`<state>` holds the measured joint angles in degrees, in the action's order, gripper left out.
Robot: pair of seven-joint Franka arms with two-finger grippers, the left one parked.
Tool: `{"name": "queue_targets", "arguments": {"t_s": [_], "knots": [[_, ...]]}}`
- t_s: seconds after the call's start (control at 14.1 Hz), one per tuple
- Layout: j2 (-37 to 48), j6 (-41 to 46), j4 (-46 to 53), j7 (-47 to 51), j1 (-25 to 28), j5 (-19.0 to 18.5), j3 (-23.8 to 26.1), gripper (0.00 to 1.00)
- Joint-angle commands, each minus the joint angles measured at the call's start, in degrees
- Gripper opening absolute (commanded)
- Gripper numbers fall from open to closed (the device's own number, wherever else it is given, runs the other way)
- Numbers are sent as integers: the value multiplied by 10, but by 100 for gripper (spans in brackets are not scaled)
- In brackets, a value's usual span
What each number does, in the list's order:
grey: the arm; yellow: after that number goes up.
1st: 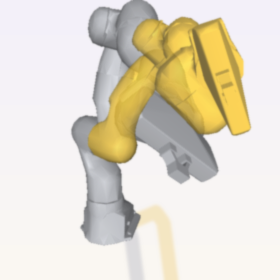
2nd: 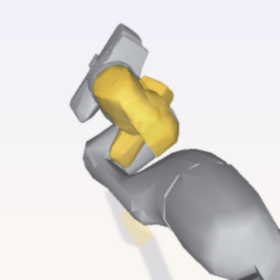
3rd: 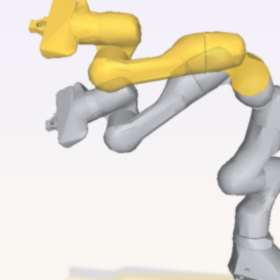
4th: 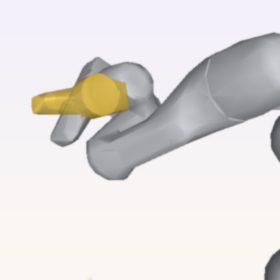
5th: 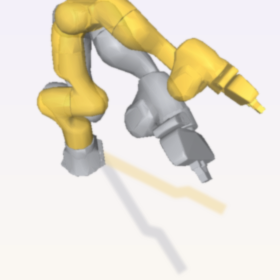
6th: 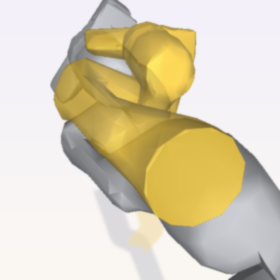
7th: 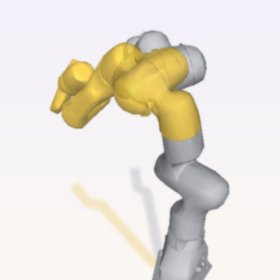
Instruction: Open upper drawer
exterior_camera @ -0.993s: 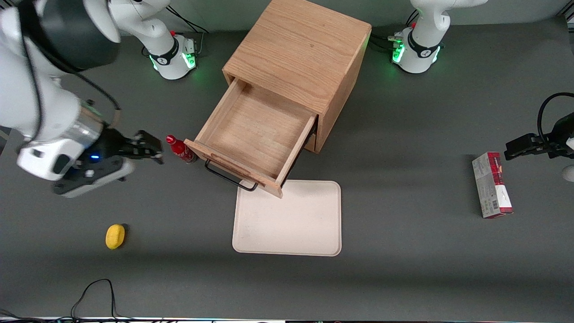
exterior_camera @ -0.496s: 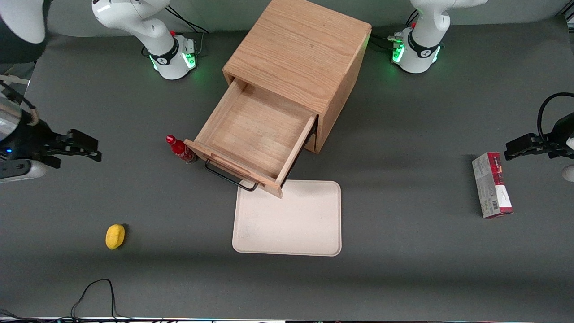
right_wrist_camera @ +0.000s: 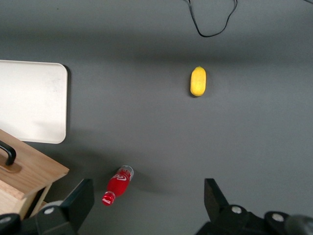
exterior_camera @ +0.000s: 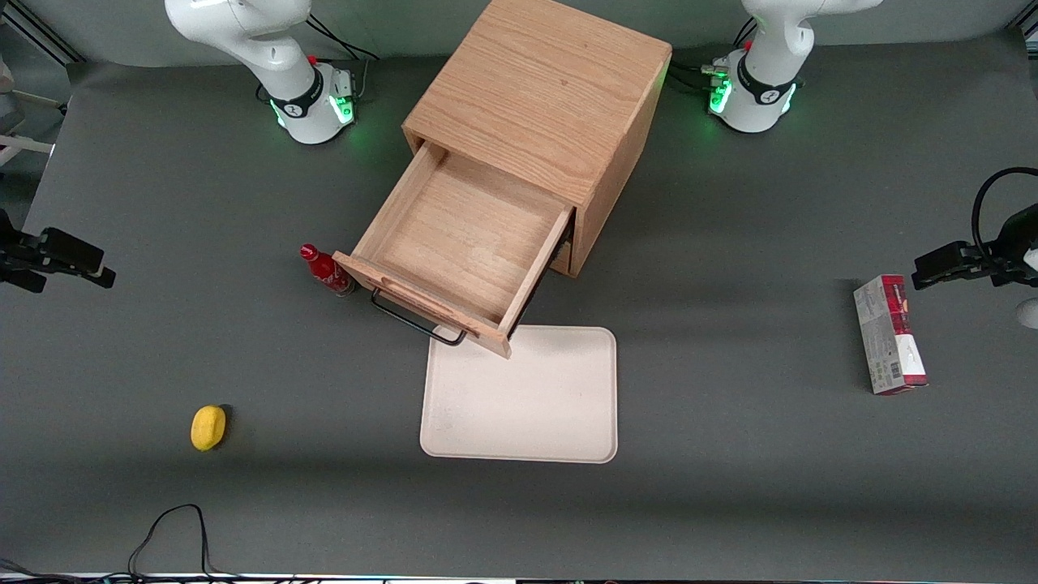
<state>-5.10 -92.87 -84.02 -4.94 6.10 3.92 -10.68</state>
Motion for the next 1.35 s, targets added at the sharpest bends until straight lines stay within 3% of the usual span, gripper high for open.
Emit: {"name": "queue_targets", "arguments": {"t_s": [0.0,0.78,1.28], "knots": [[50,-34,-77,17,-38,-16,45,100],[22,-27,-56,12,-35,-55,47,100],[23,-2,-56,16,-35,-55,46,100]]}}
